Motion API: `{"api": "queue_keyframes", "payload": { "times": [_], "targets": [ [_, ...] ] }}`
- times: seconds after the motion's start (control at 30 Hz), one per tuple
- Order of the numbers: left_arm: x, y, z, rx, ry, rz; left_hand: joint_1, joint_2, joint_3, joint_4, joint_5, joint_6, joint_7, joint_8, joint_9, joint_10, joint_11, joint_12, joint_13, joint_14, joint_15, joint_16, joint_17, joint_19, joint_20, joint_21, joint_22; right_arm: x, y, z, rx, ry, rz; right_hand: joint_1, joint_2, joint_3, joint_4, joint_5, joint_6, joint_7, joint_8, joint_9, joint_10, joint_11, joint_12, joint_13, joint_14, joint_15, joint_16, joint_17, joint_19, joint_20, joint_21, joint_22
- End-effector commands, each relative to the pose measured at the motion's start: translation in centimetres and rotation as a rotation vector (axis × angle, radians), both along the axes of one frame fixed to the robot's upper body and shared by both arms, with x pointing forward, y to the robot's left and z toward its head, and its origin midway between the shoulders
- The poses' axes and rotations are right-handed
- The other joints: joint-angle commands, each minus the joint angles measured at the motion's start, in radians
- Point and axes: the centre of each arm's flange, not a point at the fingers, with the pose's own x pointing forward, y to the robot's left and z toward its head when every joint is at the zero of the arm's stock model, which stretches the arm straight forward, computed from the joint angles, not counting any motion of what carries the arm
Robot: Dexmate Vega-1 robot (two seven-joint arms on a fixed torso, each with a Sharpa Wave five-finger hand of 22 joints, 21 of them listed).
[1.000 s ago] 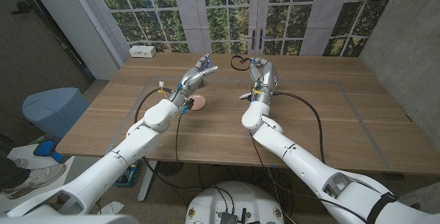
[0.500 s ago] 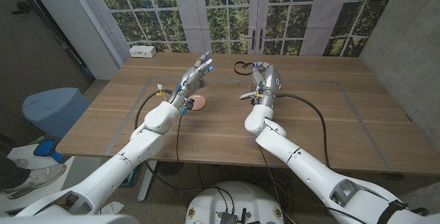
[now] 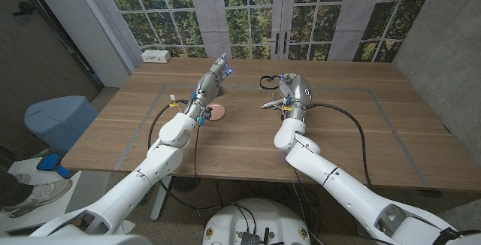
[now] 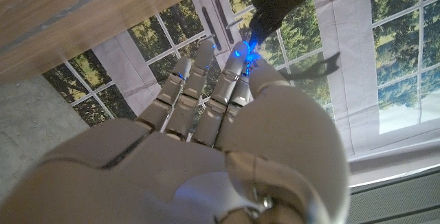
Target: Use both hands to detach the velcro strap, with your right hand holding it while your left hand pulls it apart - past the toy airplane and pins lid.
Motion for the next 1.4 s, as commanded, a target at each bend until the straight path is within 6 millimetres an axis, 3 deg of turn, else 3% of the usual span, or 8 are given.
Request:
{"api": "queue_keyframes", "payload": {
  "times": [0.03, 0.43, 0.67, 0.8, 0.93, 1.03, 1.13, 1.4],
  "targets": [
    [-0.2, -0.2, -0.1, -0.014, -0.003, -0.015, -0.011, 0.031, 0.004, 0.009, 0.008, -0.001, 0.007, -0.002, 0.002, 0.0, -0.002, 0.002, 0.002, -0.006, -0.035, 0.003, 0.002, 0.004, -0.016, -0.004, 0.002, -1.2, -2.2, -0.8, -0.068, 0.106, -0.079, -0.008, 0.005, 0.007, 0.001, 0.003, 0.0, -0.005, -0.006, 0.004, -0.008, -0.002, 0.0, 0.006, -0.01, -0.148, -0.007, 0.005, 0.009, -0.005, 0.006, 0.005],
    [-0.5, -0.6, 0.0, -0.005, -0.003, -0.024, -0.016, 0.018, 0.01, 0.009, 0.01, 0.003, 0.006, -0.003, 0.002, 0.003, 0.0, 0.003, 0.002, -0.004, -0.037, 0.002, -0.002, 0.01, -0.011, -0.008, 0.001, -1.9, -4.1, -1.6, -0.071, 0.239, -0.187, -0.03, 0.009, 0.01, 0.01, 0.003, -0.02, -0.016, -0.014, 0.006, -0.033, -0.005, -0.022, -0.009, -0.033, -0.139, -0.038, -0.004, 0.008, -0.005, 0.01, 0.005],
    [-0.7, -0.9, 0.0, 0.0, -0.008, -0.027, -0.017, 0.013, 0.012, 0.007, 0.011, 0.007, 0.005, -0.002, 0.002, 0.006, -0.001, 0.003, 0.002, -0.002, -0.037, 0.001, -0.003, 0.014, -0.009, -0.009, 0.0, -1.8, -4.6, -1.7, -0.058, 0.319, -0.25, -0.06, 0.001, 0.005, 0.012, 0.003, -0.105, -0.023, -0.048, 0.009, -0.118, 0.002, -0.08, -0.035, -0.084, -0.133, -0.081, -0.014, 0.001, 0.003, 0.012, 0.005],
    [-0.9, -1.0, 0.0, 0.0, -0.01, -0.025, -0.018, 0.009, 0.014, 0.005, 0.011, 0.009, 0.006, -0.002, 0.002, 0.006, -0.001, 0.003, 0.002, -0.002, -0.037, 0.001, -0.004, 0.015, -0.009, -0.011, 0.0, -2.0, -4.9, -1.9, -0.03, 0.324, -0.264, -0.119, -0.028, -0.022, 0.021, -0.005, -0.204, -0.013, -0.089, 0.007, -0.207, 0.016, -0.147, -0.067, -0.134, -0.123, -0.109, -0.017, -0.02, 0.019, 0.007, 0.004],
    [-1.1, -1.1, -0.1, 0.001, -0.012, -0.023, -0.018, 0.006, 0.015, 0.003, 0.011, 0.011, 0.005, -0.002, 0.002, 0.006, -0.001, 0.003, 0.001, -0.002, -0.037, 0.0, -0.005, 0.017, -0.009, -0.012, 0.0, -2.1, -5.3, -2.1, -0.001, 0.324, -0.266, -0.172, -0.055, -0.049, 0.022, -0.013, -0.348, -0.001, -0.132, 0.005, -0.324, 0.053, -0.228, -0.093, -0.189, -0.103, -0.125, -0.011, -0.034, 0.038, 0.002, 0.003],
    [-1.3, -1.2, -0.1, 0.001, -0.012, -0.023, -0.018, 0.005, 0.017, 0.001, 0.011, 0.011, 0.005, -0.003, 0.002, 0.006, -0.002, 0.002, 0.001, -0.001, -0.037, 0.0, -0.005, 0.018, -0.008, -0.013, -0.001, -2.2, -5.5, -2.2, 0.007, 0.319, -0.254, -0.212, -0.067, -0.073, 0.026, -0.021, -0.437, 0.015, -0.134, 0.004, -0.425, 0.076, -0.291, -0.109, -0.234, -0.083, -0.141, -0.016, -0.041, 0.047, -0.003, 0.003],
    [-1.4, -1.3, -0.2, 0.003, -0.013, -0.023, -0.018, 0.004, 0.018, 0.0, 0.012, 0.011, 0.005, -0.003, 0.002, 0.006, -0.001, 0.002, 0.001, -0.001, -0.036, -0.001, -0.006, 0.019, -0.007, -0.014, -0.001, -2.4, -5.6, -2.3, 0.01, 0.297, -0.236, -0.247, -0.07, -0.089, 0.037, -0.023, -0.471, 0.029, -0.132, 0.003, -0.457, 0.087, -0.314, -0.116, -0.281, -0.062, -0.163, -0.025, -0.041, 0.054, -0.005, 0.004],
    [-1.6, -1.6, -0.3, 0.005, -0.014, -0.023, -0.017, -0.001, 0.022, -0.006, 0.012, 0.008, 0.003, -0.005, 0.002, 0.003, -0.002, 0.0, 0.001, -0.003, -0.035, -0.003, -0.007, 0.021, -0.007, -0.019, -0.001, -2.8, -6.6, -2.6, 0.056, 0.23, -0.095, -0.404, -0.037, -0.14, 0.104, -0.01, -0.528, 0.058, -0.127, 0.001, -0.534, 0.136, -0.369, -0.142, -0.363, -0.017, -0.215, -0.059, -0.038, 0.043, -0.012, 0.004]
  ]
}}
